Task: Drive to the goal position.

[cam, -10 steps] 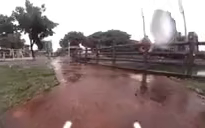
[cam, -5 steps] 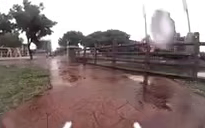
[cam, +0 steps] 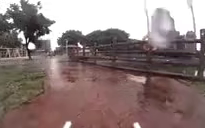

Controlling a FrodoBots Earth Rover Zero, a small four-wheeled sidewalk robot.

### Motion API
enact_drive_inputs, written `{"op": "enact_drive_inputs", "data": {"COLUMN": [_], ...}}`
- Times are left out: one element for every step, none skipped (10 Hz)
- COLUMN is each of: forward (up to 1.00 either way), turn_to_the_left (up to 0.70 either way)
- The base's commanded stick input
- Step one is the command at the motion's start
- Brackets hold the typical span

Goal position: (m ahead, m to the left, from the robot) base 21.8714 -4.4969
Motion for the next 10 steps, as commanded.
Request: {"op": "enact_drive_inputs", "data": {"forward": [0.50, 0.50, 0.50, 0.50, 0.50, 0.50, 0.50, 0.50, 0.50, 0.50], "turn_to_the_left": [0.00, 0.00, 0.00, 0.00, 0.00, 0.00, 0.00, 0.00, 0.00, 0.00]}}
